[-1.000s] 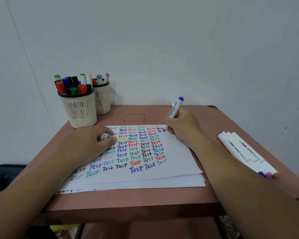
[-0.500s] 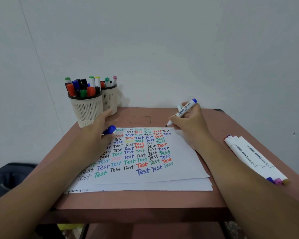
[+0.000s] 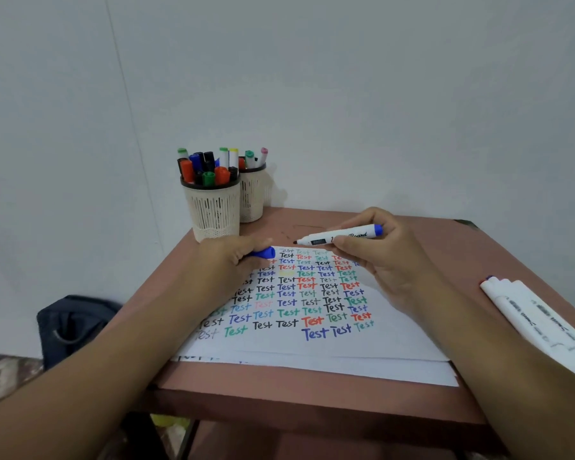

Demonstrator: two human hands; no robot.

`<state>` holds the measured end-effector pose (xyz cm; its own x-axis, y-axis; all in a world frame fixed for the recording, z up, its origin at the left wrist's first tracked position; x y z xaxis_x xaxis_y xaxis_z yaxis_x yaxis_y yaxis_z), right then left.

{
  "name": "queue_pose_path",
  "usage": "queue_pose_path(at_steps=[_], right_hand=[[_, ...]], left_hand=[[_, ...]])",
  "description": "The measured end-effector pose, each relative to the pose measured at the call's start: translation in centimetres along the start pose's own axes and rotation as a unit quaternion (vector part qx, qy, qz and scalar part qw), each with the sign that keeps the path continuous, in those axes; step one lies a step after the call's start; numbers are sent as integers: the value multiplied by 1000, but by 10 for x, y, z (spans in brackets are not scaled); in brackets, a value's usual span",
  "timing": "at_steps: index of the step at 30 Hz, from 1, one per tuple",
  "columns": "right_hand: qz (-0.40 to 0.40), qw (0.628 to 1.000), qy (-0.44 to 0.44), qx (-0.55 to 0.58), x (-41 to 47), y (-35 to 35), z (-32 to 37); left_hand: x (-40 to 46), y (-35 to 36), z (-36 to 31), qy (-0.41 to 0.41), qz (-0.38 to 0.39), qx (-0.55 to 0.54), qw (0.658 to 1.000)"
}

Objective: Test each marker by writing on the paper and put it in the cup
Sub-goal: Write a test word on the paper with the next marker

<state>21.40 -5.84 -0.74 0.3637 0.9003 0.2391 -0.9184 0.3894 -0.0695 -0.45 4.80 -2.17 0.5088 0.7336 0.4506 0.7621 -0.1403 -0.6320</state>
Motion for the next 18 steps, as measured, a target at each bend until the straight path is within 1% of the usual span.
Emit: queue_pose_path(at_steps=[3,6,14,18], right_hand=[[27,999,-7,-31,-3,8,1],[38,998,-10,-43,-4,12,0],[69,994,-29,-79,-4,20,-2],[79,990,-11,-114,-3,25,-9]], left_hand=[[0,2,2,13,2,-21,1000],[0,3,2,35,12,-19,999],[-4,0,-11,129,22,-12,991],[-3,1,-8,129,34,-13,991]])
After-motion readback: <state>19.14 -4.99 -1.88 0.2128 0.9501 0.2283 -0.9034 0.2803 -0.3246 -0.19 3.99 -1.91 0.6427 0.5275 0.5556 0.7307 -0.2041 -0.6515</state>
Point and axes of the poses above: each hand's wrist, its own x-axis towards the middle knuckle, its own y-axis out of the palm, z = x × y, the point moved 6 cm from there along x, towards the middle knuckle, and after that the axes turned 11 degrees about -x, right-handed, at the moved point
